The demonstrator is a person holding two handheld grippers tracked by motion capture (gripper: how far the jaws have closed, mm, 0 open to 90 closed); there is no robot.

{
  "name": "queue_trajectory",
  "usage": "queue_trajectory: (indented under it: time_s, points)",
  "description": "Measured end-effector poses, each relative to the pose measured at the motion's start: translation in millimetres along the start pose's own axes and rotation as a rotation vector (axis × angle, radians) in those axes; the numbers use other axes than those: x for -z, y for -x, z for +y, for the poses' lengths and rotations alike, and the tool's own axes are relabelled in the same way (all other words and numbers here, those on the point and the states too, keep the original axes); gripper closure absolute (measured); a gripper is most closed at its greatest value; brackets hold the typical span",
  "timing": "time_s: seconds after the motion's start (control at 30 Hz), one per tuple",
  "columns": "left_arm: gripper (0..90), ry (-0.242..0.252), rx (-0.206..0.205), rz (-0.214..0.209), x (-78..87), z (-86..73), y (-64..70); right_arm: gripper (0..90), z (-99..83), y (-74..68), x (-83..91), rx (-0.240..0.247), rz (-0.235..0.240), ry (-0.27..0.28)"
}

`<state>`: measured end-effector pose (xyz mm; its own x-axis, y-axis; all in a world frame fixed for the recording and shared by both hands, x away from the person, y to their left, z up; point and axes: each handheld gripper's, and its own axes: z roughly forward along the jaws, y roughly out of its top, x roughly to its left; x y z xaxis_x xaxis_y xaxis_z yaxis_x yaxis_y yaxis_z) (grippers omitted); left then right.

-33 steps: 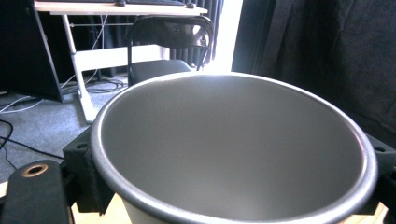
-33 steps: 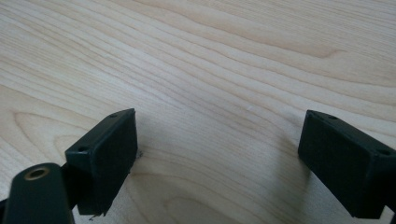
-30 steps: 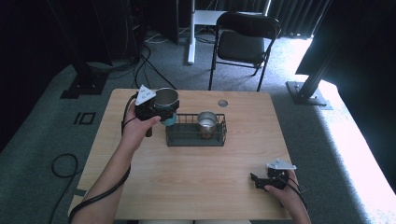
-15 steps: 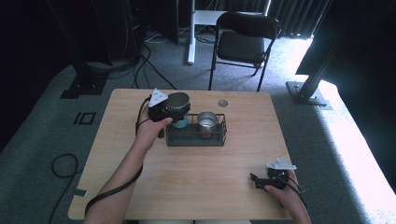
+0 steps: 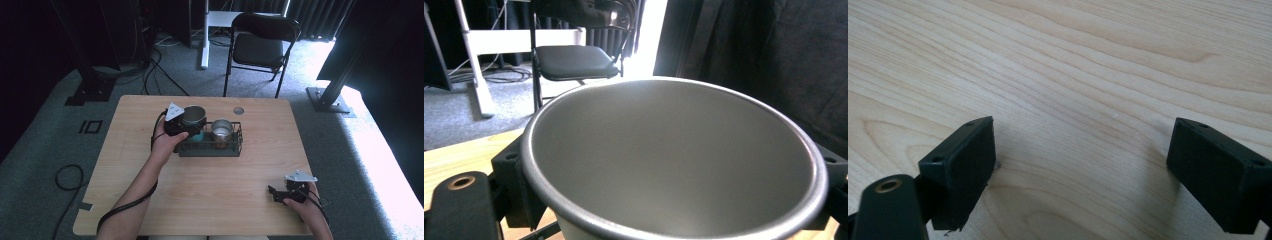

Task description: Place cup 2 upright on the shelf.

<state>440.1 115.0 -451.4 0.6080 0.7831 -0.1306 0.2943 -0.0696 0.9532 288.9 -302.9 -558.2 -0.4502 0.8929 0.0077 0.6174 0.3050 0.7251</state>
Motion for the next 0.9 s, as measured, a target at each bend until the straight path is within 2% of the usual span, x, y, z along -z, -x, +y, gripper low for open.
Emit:
queue_trajectory:
  time_s: [0.3, 0.43, 0.53, 0.7, 0.77, 0.9]
  points:
    - [13.3, 0.017, -0.009, -0.001, -6.7, -13.2, -2.0, 11.8, 0.0, 0.0, 0.0, 0.000, 0.000, 0.000]
    - [13.2, 0.009, -0.021, 0.015, -9.6, -18.7, -3.1, 11.8, 0.0, 0.1, 0.0, 0.000, 0.000, 0.000]
    - [13.2, -0.002, -0.014, 0.017, -11.0, -22.7, -5.0, 11.8, 0.0, 0.1, 0.0, 0.000, 0.000, 0.000]
    - [13.1, 0.005, -0.025, 0.028, -11.2, -26.1, -5.6, 11.8, 0.0, 0.0, 0.0, 0.000, 0.000, 0.000]
    - [12.7, -0.009, -0.048, 0.024, -10.2, -26.5, -4.0, 11.8, 0.0, 0.0, 0.0, 0.000, 0.000, 0.000]
    - [9.4, -0.055, -0.069, -0.002, -8.4, -26.4, -1.2, 11.8, 0.0, 0.0, 0.0, 0.001, 0.000, 0.000]
